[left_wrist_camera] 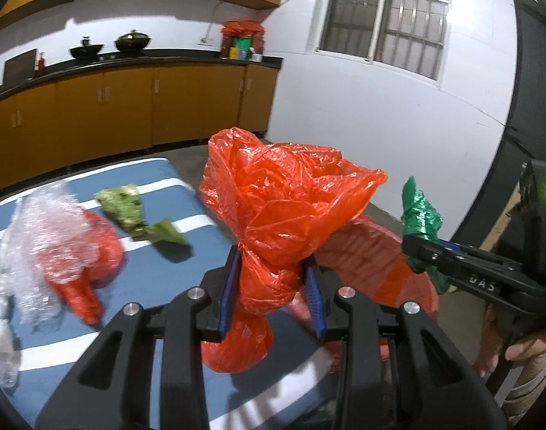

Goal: Collect trash
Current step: 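Lift both bags over the basket and open both tools to drop them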

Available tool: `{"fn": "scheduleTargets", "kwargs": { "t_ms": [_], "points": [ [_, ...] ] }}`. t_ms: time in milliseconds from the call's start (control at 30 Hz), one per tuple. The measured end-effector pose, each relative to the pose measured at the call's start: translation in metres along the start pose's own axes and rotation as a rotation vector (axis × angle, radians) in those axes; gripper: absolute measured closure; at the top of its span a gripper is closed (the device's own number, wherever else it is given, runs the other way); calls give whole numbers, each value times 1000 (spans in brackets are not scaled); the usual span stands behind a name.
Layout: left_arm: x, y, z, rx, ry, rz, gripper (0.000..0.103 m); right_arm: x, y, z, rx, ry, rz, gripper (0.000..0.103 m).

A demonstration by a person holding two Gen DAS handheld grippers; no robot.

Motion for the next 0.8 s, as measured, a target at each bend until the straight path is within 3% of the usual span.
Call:
{"fn": "scheduleTargets", "kwargs": {
  "t_ms": [533,800],
  "points": [
    [-65,-64,2,66,-12,-151,65,-53,3,15,-31,-84,-66,71],
    [-58,-80,-7,113,10,-150,54,-73,6,11,-37,-150,-84,57]
  ]
}}
Point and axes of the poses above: each gripper's, at about its wrist camera, not at the fingertips, and y roughly against the way its jaws point, x to its left, z to its top, the point moved 2 cm from there along -y, roughly the way its jaws point, and after that the axes turned 8 degrees about -x, right-handed, at the moved point
